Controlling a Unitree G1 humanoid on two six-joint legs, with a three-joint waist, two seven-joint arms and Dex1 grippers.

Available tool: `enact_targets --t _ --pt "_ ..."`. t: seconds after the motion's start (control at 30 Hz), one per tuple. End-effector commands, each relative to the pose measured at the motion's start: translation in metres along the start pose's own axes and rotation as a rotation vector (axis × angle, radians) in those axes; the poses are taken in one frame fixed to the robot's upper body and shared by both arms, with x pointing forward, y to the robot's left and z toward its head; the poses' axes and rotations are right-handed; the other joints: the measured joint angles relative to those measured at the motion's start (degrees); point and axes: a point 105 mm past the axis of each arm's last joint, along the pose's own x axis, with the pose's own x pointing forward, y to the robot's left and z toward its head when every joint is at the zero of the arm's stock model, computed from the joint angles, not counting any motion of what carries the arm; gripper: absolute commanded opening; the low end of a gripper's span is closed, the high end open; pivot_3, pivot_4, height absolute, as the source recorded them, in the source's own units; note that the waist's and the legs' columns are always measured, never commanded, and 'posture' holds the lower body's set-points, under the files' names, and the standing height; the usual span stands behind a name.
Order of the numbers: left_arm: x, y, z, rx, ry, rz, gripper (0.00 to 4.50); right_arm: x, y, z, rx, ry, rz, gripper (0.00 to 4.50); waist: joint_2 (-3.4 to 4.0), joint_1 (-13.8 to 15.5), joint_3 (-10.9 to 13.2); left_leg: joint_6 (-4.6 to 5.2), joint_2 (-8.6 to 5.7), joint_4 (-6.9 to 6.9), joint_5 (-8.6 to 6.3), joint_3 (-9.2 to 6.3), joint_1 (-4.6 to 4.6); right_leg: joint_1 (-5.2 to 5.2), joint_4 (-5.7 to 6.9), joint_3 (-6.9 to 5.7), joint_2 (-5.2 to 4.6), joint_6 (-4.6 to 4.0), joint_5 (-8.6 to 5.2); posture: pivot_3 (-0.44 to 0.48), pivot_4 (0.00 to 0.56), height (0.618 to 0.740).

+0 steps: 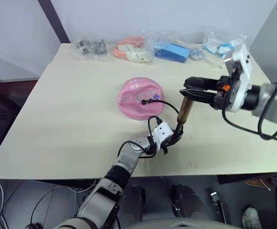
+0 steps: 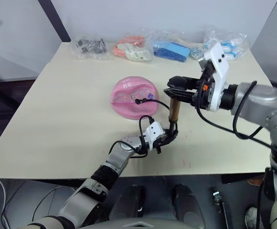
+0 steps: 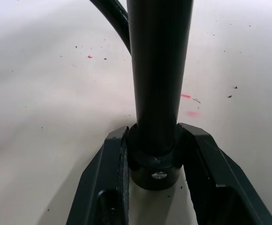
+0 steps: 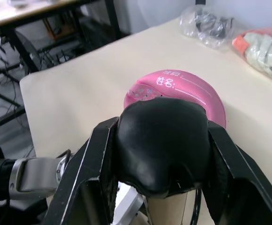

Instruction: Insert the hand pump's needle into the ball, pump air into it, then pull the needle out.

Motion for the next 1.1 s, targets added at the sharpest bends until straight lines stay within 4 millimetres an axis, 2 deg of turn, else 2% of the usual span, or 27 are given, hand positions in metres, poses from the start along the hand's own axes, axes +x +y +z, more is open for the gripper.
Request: enact_targets --t 0.03,0.1,0.13,0.2,0.27,0.37,0.4,0.47,0.57,0.67,0.73,0.8,0.87,1.0,1.03,1.1 --pt "-0.001 -0.014 -0.02 -0.021 0.072 -0.049 1.1 0.003 -0.018 -0.043 0.042 0.089 -0.088 1.74 0.05 -0.17 -0.03 0.0 0.0 0.02 0.0 0.03 0.01 0.0 0.01 0.03 0.0 0.05 -0.02 0.0 0.15 0.74" --pt "-0.001 -0.013 -0.019 -0.022 0.07 -0.044 1.1 0.008 -0.016 -0.083 0.112 0.154 -0.077 1.74 -0.33 -0.1 -0.54 0.0 0.04 0.01 0.0 -0.05 0.14 0.15 0.0 -0.05 0.05 0.1 -0.08 0.0 0.15 0.74" --pt "-0.002 -0.012 -0.019 -0.022 0.07 -0.041 1.1 0.01 -0.014 -0.097 0.127 0.176 -0.071 1.73 -0.29 -0.17 -0.62 0.04 0.1 -0.02 -0.03 -0.08 0.31 0.33 -0.07 -0.1 0.09 0.09 -0.12 0.0 0.15 0.74" --pt "-0.002 -0.012 -0.019 -0.024 0.07 -0.039 1.1 0.014 -0.011 -0.116 0.142 0.206 -0.061 1.72 -0.07 -0.38 -0.75 0.04 0.12 -0.04 -0.04 0.08 0.44 0.37 -0.05 0.02 0.07 -0.11 -0.25 0.0 0.15 0.74" --pt "-0.003 -0.013 -0.019 -0.025 0.071 -0.039 1.1 0.018 -0.008 -0.129 0.157 0.229 -0.051 1.72 -0.18 -0.52 -0.84 0.04 0.13 -0.08 -0.04 0.1 0.8 0.67 -0.05 0.05 0.08 -0.13 -0.27 0.0 0.15 0.74" --pt "-0.003 -0.015 -0.02 -0.027 0.071 -0.043 1.1 0.023 -0.003 -0.156 0.182 0.299 -0.035 1.72 -0.09 -0.78 -1.1 0.03 0.15 -0.14 -0.04 0.08 0.85 0.71 -0.05 0.03 0.09 -0.16 -0.29 0.0 0.15 0.74" --pt "-0.003 -0.015 -0.02 -0.027 0.071 -0.045 1.1 0.025 -0.003 -0.154 0.181 0.286 -0.035 1.72 -0.11 -0.92 -1.39 0.03 0.16 -0.19 -0.05 0.09 0.87 0.71 -0.08 0.04 0.09 -0.18 -0.31 0.0 0.15 0.74" --pt "-0.003 -0.016 -0.02 -0.029 0.073 -0.046 1.1 0.027 -0.009 -0.132 0.153 0.22 -0.042 1.72 -0.15 -0.99 -1.5 0.03 0.16 -0.34 -0.05 0.08 0.98 0.75 -0.14 0.03 0.09 -0.2 -0.32 0.0 0.15 0.74" --pt "-0.003 -0.016 -0.022 -0.031 0.078 -0.045 1.1 0.024 -0.018 -0.088 0.087 0.117 -0.052 1.72 -0.11 -1.24 -1.52 0.03 0.15 -0.36 -0.05 0.08 0.98 0.74 -0.13 0.04 0.09 -0.2 -0.32 0.0 0.15 0.74" --pt "-0.004 -0.016 -0.024 -0.033 0.084 -0.045 1.1 0.014 -0.021 -0.029 -0.001 0.006 -0.052 1.72 0.08 -1.18 -1.37 0.03 0.11 -0.37 -0.04 0.07 0.86 0.67 -0.16 0.04 0.05 -0.2 -0.32 0.0 0.15 0.74" --pt "-0.004 -0.016 -0.025 -0.033 0.086 -0.044 1.1 0.007 -0.02 0.003 -0.048 -0.044 -0.048 1.72 0.34 -1.13 -1.09 0.03 0.08 -0.37 -0.04 0.09 0.71 0.54 -0.19 0.06 0.01 -0.19 -0.31 0.0 0.15 0.74" --pt "-0.005 -0.016 -0.025 -0.034 0.087 -0.043 1.1 0.004 -0.018 0.013 -0.059 -0.05 -0.047 1.72 0.42 -1.01 -1.03 0.04 0.01 -0.37 -0.04 0.1 0.52 0.36 -0.19 0.11 -0.02 -0.17 -0.29 0.0 0.15 0.74" --pt "-0.005 -0.016 -0.027 -0.035 0.09 -0.043 1.1 -0.005 -0.016 0.038 -0.102 -0.073 -0.051 1.72 0.43 -0.94 -1.01 0.04 0.03 -0.39 -0.04 -0.08 0.39 0.34 -0.28 -0.07 0.02 -0.01 -0.19 0.0 0.15 0.74" --pt "-0.006 -0.016 -0.027 -0.037 0.092 -0.043 1.1 -0.016 -0.015 0.069 -0.148 -0.099 -0.079 1.72 0.46 -0.68 -0.99 0.04 0.0 -0.44 -0.04 -0.05 -0.05 -0.08 -0.38 -0.05 -0.03 -0.18 -0.02 0.0 0.15 0.74" --pt "-0.006 -0.016 -0.027 -0.038 0.092 -0.043 1.1 -0.019 -0.016 0.075 -0.155 -0.104 -0.092 1.72 0.51 -0.69 -0.96 0.05 0.0 -0.46 -0.05 -0.06 -0.07 -0.07 -0.48 -0.07 -0.02 -0.17 -0.01 0.0 0.15 0.74" --pt "-0.006 -0.016 -0.027 -0.039 0.092 -0.042 1.1 -0.019 -0.018 0.074 -0.161 -0.089 -0.107 1.72 0.59 -0.69 -0.89 0.05 -0.01 -0.46 -0.05 0.02 -0.09 -0.08 -0.5 -0.02 -0.04 -0.15 -0.01 0.0 0.15 0.74"
